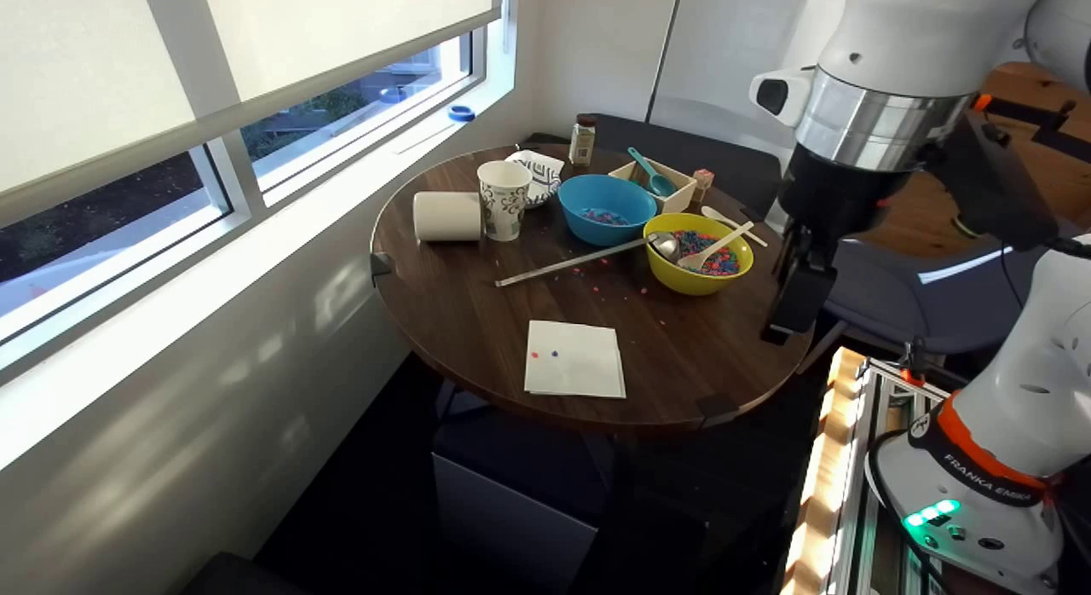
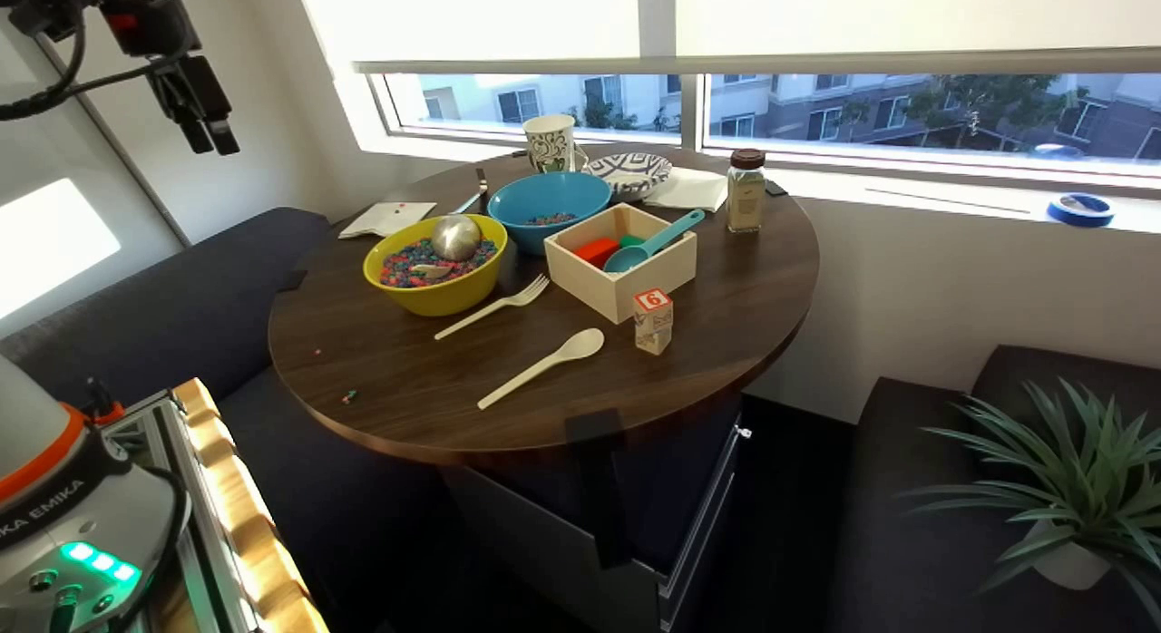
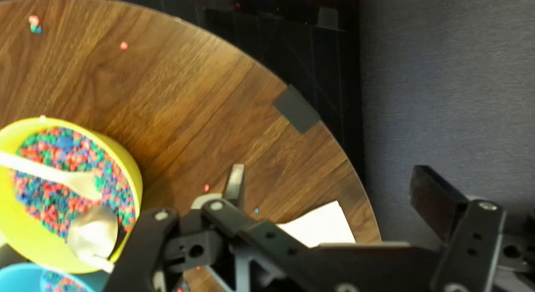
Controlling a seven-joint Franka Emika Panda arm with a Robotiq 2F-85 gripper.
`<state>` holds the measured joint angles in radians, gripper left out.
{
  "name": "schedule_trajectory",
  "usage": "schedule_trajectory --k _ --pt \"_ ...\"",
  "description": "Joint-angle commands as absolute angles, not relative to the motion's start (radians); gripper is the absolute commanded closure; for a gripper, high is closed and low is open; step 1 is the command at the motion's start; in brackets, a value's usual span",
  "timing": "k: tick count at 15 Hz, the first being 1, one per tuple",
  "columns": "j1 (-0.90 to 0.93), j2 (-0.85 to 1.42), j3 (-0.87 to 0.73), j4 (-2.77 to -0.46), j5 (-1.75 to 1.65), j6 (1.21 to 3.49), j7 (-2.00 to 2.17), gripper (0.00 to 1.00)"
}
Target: Pick up the blue piece on the napkin and put it in the blue bowl
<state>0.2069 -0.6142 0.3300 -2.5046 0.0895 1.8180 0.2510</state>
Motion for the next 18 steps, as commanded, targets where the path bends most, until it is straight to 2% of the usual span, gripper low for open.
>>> schedule_trajectory --k 1,8,14,15,16,17,18 --pt "0.203 -0.467 0.319 -2.444 -0.035 1.979 0.117 0.0" --pt "0.234 -0.213 0.246 -2.433 -0.029 2.368 -0.09 0.0" --pt "0.227 -0.065 0.216 -2.4 0.007 2.432 -0.183 0.0" --pt "0.225 -0.046 0.215 -2.392 0.01 2.435 -0.188 0.04" --pt "0.224 -0.03 0.214 -2.384 0.012 2.435 -0.194 0.12" --pt "0.223 -0.013 0.214 -2.374 0.019 2.436 -0.204 0.24" --pt "0.222 0.002 0.215 -2.365 0.015 2.432 -0.202 0.31"
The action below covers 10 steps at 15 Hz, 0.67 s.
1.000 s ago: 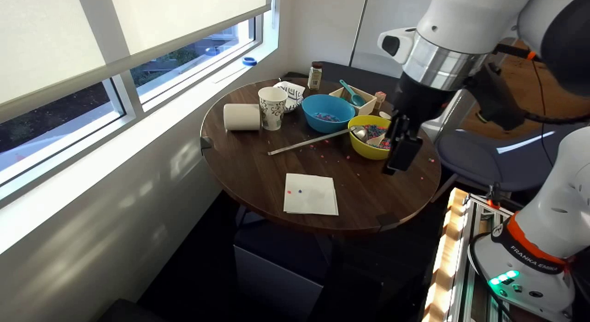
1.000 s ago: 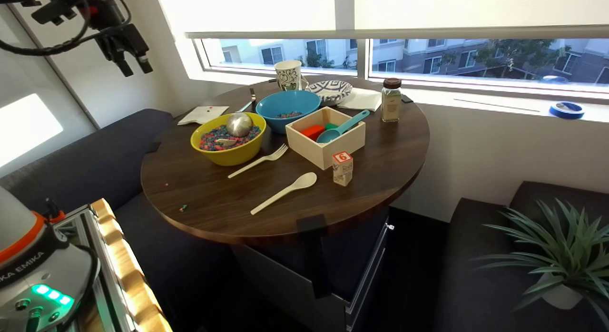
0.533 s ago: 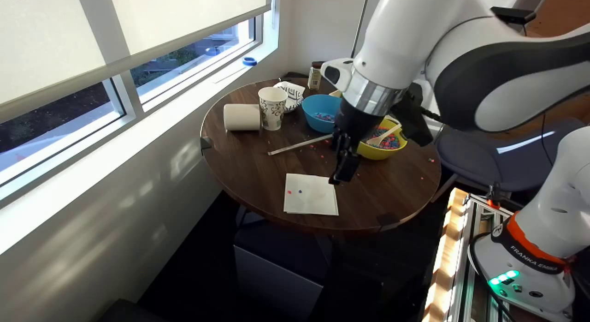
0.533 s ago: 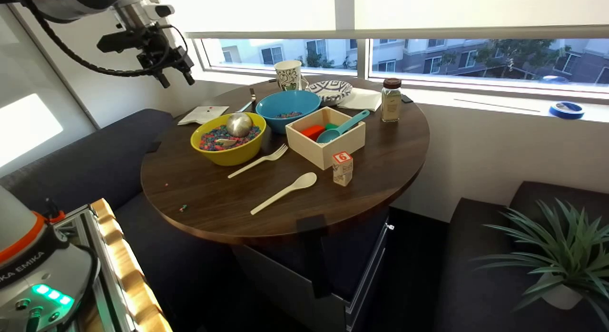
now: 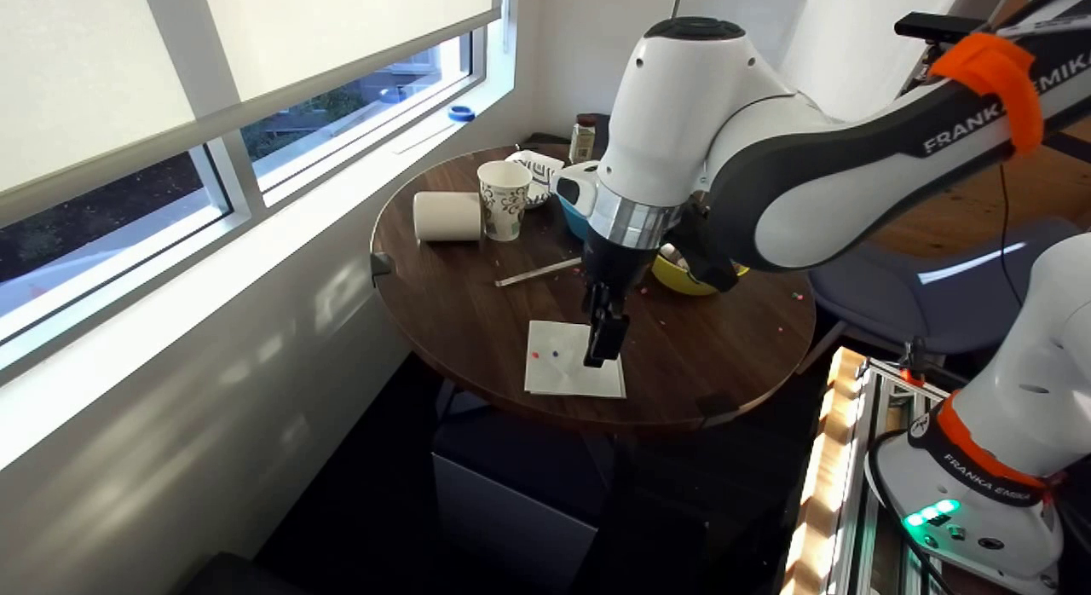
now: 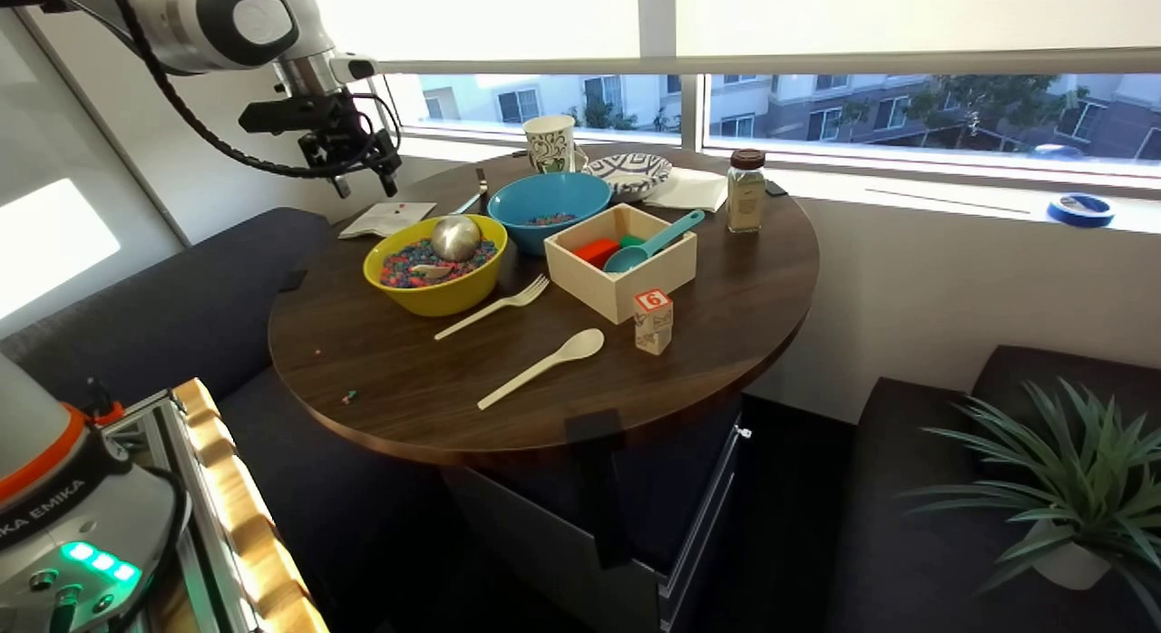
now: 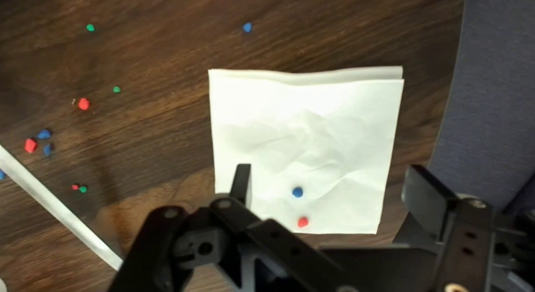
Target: Pick up the blue piece on the napkin and put it in the blue bowl
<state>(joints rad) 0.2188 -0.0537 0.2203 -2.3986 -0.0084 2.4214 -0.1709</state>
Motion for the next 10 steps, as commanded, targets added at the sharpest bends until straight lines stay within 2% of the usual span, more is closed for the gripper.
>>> schedule_trajectory --k 1,4,7,10 --pt "0.22 0.015 0.216 -2.356 0.008 2.43 -0.197 0.38" --pt "0.216 0.052 0.217 -2.328 -0.024 2.428 -0.176 0.62" --pt "0.212 0.082 0.216 -2.298 -0.05 2.429 -0.165 0.66" --pt "0.214 0.109 0.212 -2.266 -0.071 2.423 -0.159 0.63"
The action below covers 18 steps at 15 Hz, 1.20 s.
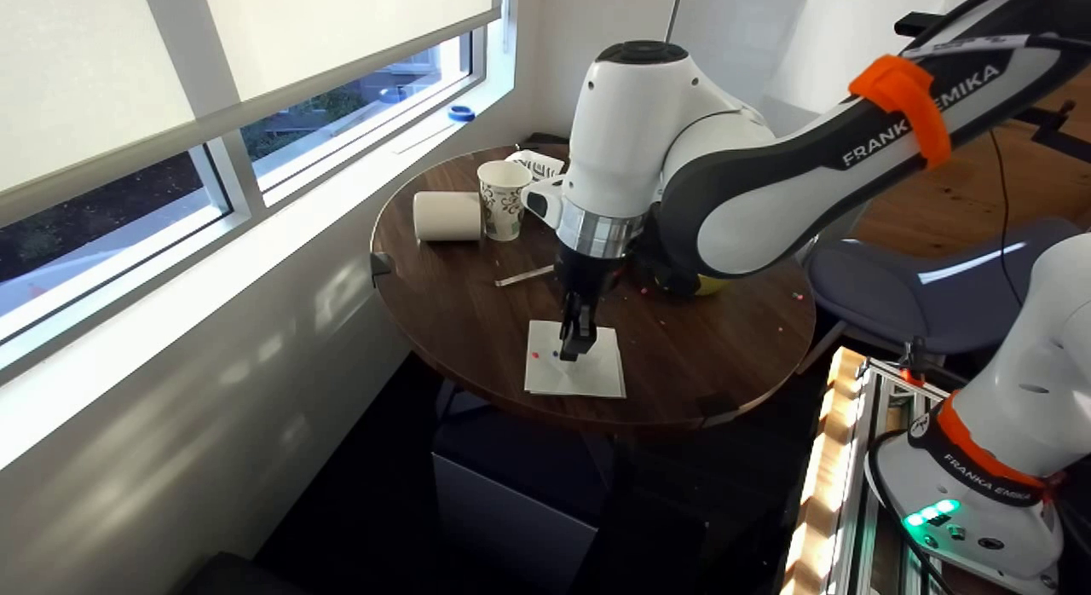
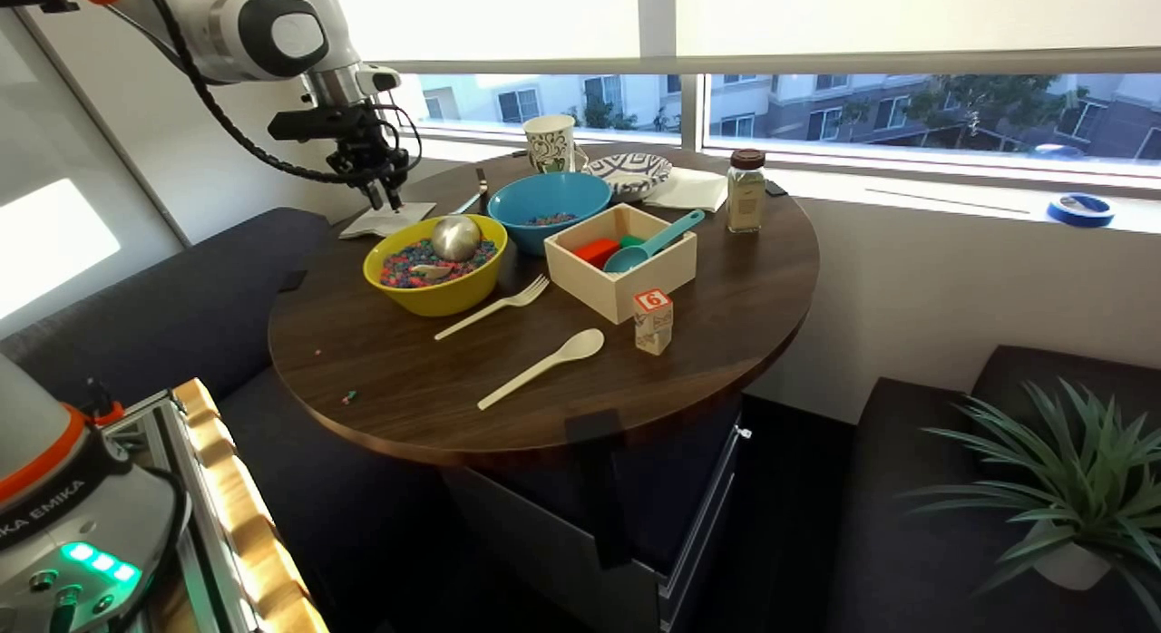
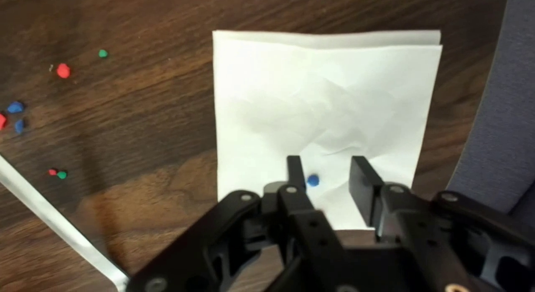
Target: Pick up the blue piece on the napkin and put it in the blue bowl
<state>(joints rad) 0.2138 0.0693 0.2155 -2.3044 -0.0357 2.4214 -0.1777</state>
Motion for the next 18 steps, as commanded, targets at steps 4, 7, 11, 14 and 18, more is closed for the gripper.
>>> schedule_trajectory --k 4,7,11,14,18 --pt "0.215 0.135 0.213 -2.241 -0.082 2.416 -0.164 0.69" --pt "0.218 0.149 0.216 -2.229 -0.078 2.41 -0.168 0.66" --pt "0.218 0.159 0.216 -2.225 -0.082 2.405 -0.166 0.66" --pt "0.22 0.166 0.216 -2.22 -0.087 2.402 -0.165 0.74" --pt "0.224 0.168 0.215 -2.217 -0.099 2.396 -0.159 0.89"
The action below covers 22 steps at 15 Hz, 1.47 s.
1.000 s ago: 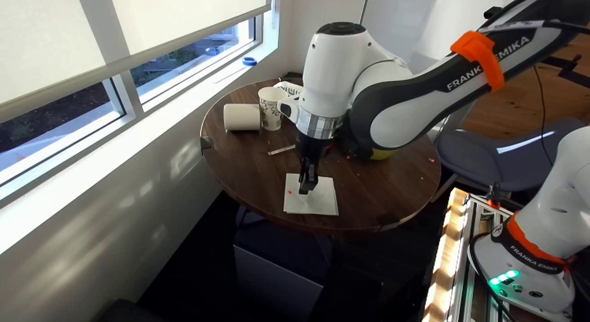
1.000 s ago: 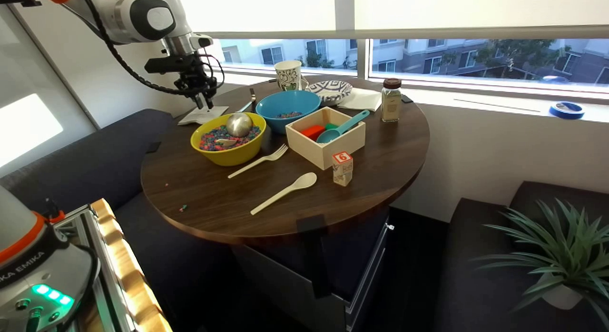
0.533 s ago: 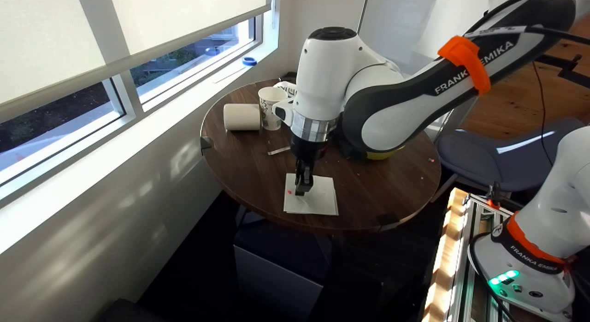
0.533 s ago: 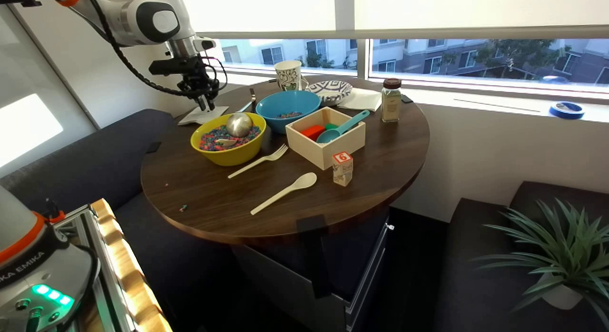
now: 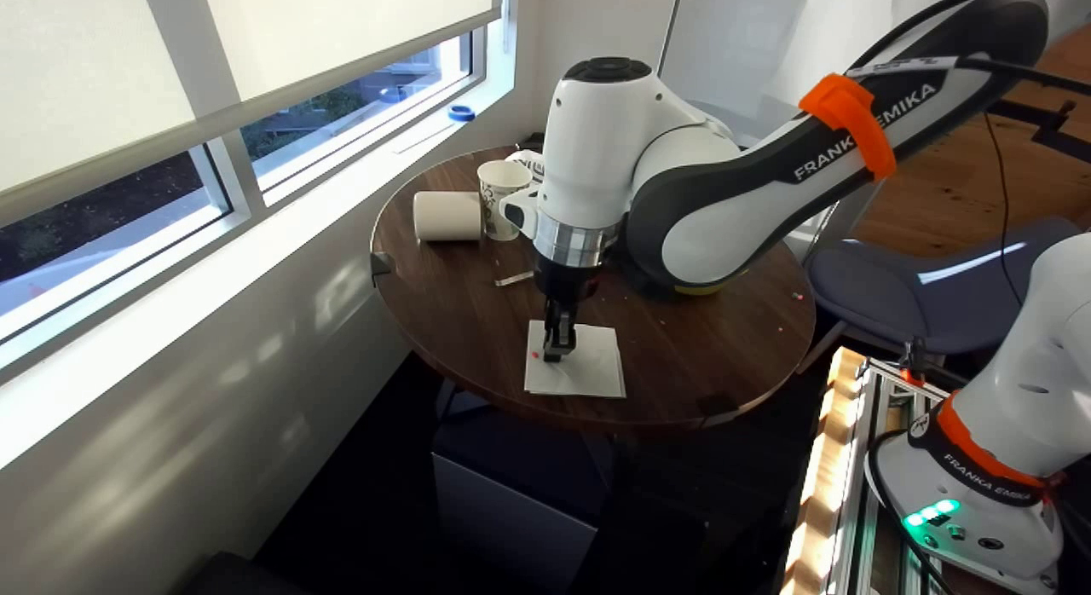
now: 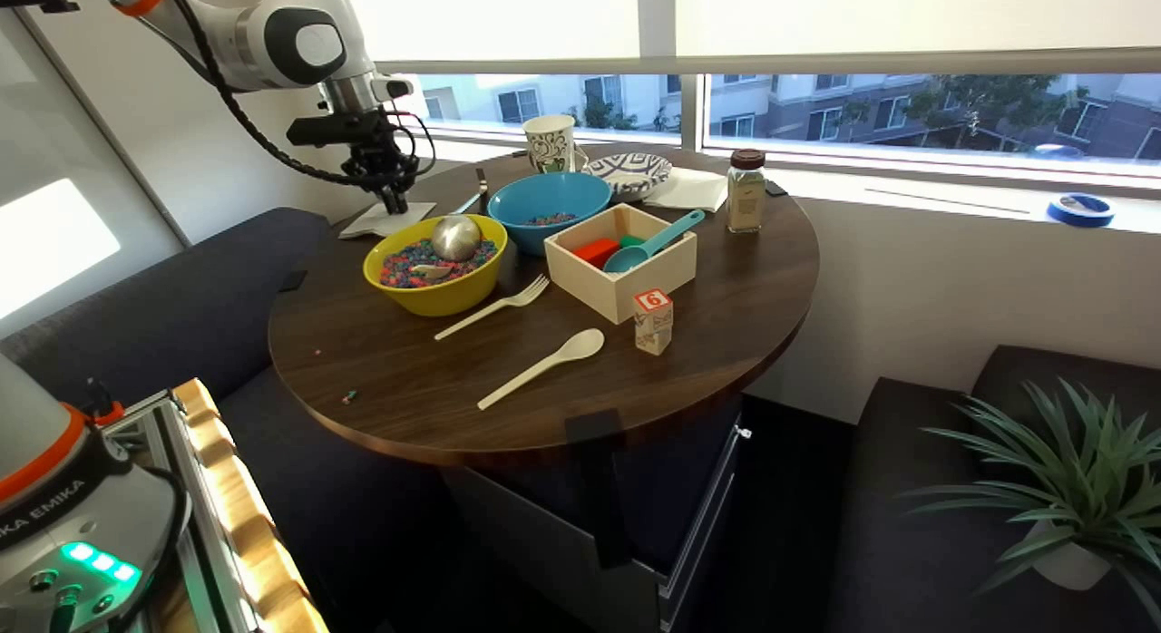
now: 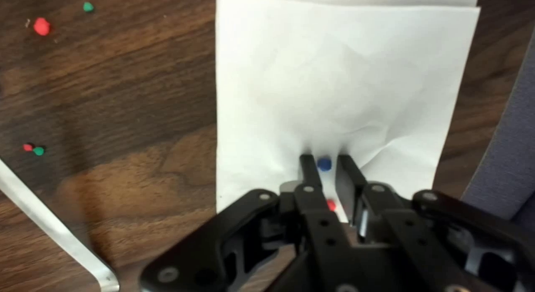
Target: Pick up the blue piece on the napkin and put it in the blue bowl
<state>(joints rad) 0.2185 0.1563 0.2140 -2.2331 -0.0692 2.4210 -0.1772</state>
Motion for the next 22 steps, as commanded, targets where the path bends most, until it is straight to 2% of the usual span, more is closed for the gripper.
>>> schedule_trajectory --k 1,2,3,12,22 --pt "0.226 0.166 0.214 -2.217 -0.108 2.392 -0.153 0.99" --pt "0.226 0.162 0.213 -2.218 -0.115 2.389 -0.151 0.96" --pt "0.226 0.155 0.211 -2.221 -0.126 2.385 -0.143 1.0" --pt "0.188 -0.064 0.158 -2.3 -0.238 2.344 0.059 0.98" --pt "-0.035 -0.287 0.071 -2.434 -0.293 2.397 0.337 0.98"
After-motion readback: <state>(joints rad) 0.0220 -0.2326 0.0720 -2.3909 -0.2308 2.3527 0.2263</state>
